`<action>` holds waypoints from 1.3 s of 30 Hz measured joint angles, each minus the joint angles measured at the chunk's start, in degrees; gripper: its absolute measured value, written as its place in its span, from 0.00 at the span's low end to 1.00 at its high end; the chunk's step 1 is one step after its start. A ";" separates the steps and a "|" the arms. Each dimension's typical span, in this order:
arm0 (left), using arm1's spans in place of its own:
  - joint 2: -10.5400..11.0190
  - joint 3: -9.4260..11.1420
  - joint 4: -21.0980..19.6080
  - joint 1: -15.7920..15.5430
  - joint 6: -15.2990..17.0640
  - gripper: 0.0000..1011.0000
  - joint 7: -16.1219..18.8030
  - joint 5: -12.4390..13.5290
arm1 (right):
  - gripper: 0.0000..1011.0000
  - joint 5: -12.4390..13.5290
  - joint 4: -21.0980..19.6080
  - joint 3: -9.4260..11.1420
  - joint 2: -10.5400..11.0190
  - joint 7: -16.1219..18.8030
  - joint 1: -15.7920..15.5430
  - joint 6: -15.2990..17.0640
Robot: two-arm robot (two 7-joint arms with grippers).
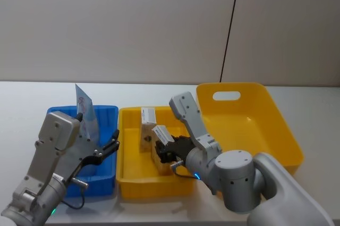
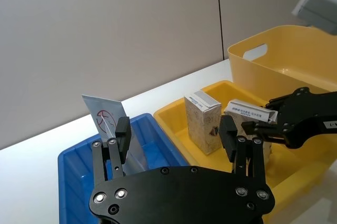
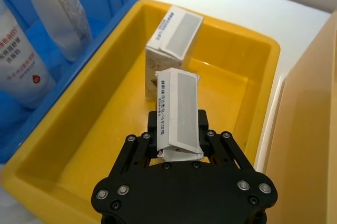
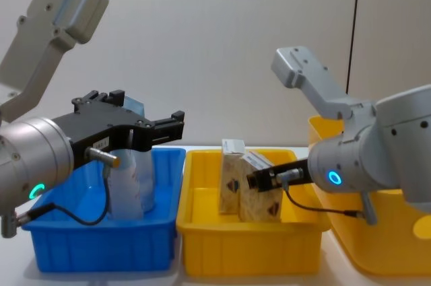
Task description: Bimanual collaborative sorting of washing and personal care products
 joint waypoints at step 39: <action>0.00 0.00 0.00 0.00 0.00 0.99 0.00 0.00 | 0.36 2.46 -26.57 13.44 8.04 1.09 -7.77 -7.35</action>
